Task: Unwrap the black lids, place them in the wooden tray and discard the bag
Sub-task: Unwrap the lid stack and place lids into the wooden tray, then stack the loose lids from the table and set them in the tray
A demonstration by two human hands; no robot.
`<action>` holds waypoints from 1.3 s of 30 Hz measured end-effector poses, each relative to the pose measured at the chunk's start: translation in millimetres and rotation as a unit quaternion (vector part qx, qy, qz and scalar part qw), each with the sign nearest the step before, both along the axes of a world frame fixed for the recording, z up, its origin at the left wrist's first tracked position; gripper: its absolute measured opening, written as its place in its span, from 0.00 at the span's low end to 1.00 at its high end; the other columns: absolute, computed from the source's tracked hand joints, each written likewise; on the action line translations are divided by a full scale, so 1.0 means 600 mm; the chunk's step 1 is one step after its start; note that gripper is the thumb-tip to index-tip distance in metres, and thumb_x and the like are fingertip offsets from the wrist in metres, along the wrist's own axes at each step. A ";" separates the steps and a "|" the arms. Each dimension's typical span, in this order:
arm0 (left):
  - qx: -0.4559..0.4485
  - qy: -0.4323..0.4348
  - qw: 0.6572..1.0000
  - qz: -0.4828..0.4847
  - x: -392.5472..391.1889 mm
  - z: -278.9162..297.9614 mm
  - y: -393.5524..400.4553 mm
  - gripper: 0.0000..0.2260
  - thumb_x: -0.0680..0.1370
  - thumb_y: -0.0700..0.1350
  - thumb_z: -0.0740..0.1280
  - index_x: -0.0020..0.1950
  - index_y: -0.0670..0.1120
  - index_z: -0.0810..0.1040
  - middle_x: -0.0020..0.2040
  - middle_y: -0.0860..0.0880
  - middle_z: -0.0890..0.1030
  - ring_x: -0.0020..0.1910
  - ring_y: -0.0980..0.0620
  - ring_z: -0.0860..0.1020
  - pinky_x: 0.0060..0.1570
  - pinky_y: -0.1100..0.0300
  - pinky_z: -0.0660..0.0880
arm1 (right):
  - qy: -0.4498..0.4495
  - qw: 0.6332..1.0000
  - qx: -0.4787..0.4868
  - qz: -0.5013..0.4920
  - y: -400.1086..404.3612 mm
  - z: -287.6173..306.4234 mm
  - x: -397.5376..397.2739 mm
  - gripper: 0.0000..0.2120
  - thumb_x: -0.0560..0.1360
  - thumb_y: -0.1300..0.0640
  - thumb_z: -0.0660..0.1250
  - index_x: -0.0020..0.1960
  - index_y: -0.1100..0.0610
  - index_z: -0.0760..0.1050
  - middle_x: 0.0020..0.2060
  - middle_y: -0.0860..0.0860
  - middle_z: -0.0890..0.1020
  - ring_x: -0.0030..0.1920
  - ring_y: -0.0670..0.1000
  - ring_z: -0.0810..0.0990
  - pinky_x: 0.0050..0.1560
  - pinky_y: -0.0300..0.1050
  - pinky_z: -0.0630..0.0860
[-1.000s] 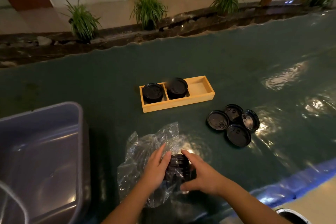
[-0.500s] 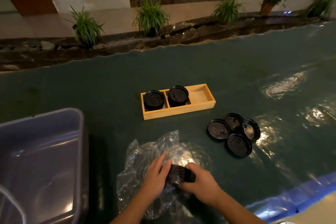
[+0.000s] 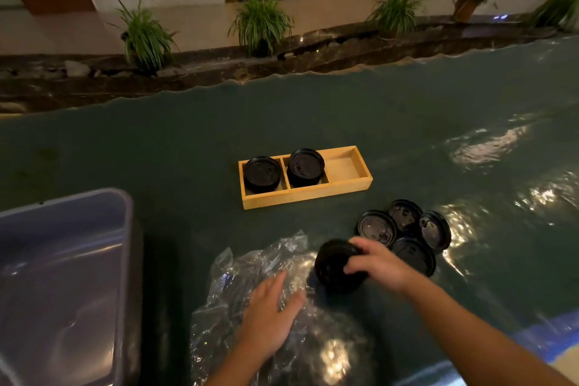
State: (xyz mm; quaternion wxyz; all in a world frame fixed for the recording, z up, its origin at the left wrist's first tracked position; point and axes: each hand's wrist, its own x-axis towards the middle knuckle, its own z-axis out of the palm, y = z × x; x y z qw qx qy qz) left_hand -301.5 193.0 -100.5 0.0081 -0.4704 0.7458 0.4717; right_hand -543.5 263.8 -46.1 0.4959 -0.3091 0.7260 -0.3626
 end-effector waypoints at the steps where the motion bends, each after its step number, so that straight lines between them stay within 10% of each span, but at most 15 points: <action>1: -0.004 -0.003 1.000 -0.001 -0.003 -0.001 -0.001 0.37 0.68 0.77 0.48 0.75 0.66 0.53 0.77 0.59 0.57 0.76 0.52 0.56 0.71 0.42 0.63 | 0.006 1.000 -0.007 -0.017 -0.014 0.007 -0.024 0.16 0.57 0.52 0.75 0.45 0.52 0.81 0.40 0.53 0.84 0.45 0.54 0.82 0.47 0.49 0.73; 7: 0.000 -0.016 1.000 -0.012 -0.010 -0.009 -0.016 0.32 0.72 0.73 0.54 0.75 0.65 0.57 0.76 0.53 0.60 0.73 0.50 0.59 0.71 0.42 0.62 | 0.106 0.976 -0.083 -0.171 -0.125 0.048 -0.134 0.13 0.67 0.58 0.77 0.48 0.48 0.78 0.43 0.48 0.84 0.47 0.51 0.83 0.42 0.42 0.76; 17: 0.022 -0.050 0.998 -0.036 -0.014 -0.003 -0.031 0.32 0.73 0.68 0.61 0.76 0.63 0.58 0.77 0.54 0.56 0.74 0.50 0.57 0.73 0.44 0.56 | 0.423 0.905 0.023 -0.048 -0.272 0.013 -0.194 0.20 0.75 0.52 0.70 0.67 0.50 0.75 0.55 0.56 0.75 0.61 0.59 0.71 0.55 0.55 0.75; 30: 0.009 -0.049 0.999 -0.009 -0.020 0.000 -0.030 0.27 0.72 0.67 0.64 0.71 0.67 0.63 0.63 0.62 0.56 0.65 0.60 0.56 0.71 0.48 0.58 | 0.499 0.845 0.157 0.111 -0.285 -0.034 -0.185 0.20 0.77 0.42 0.52 0.62 0.42 0.77 0.63 0.52 0.75 0.65 0.58 0.67 0.59 0.58 0.62; 35: 0.008 -0.047 0.999 -0.010 -0.022 0.010 -0.029 0.30 0.71 0.71 0.61 0.72 0.66 0.62 0.62 0.63 0.55 0.65 0.60 0.55 0.71 0.46 0.58 | 0.419 0.866 0.219 0.166 -0.289 0.003 -0.190 0.21 0.76 0.41 0.55 0.66 0.41 0.74 0.66 0.53 0.73 0.68 0.61 0.63 0.62 0.61 0.63; 39: 0.011 -0.054 0.998 -0.020 -0.028 0.019 -0.031 0.31 0.74 0.71 0.55 0.74 0.61 0.63 0.66 0.59 0.57 0.64 0.59 0.56 0.70 0.46 0.60 | 0.404 0.909 0.096 0.017 -0.234 0.022 -0.187 0.17 0.76 0.48 0.60 0.62 0.45 0.78 0.59 0.53 0.81 0.62 0.58 0.72 0.58 0.54 0.70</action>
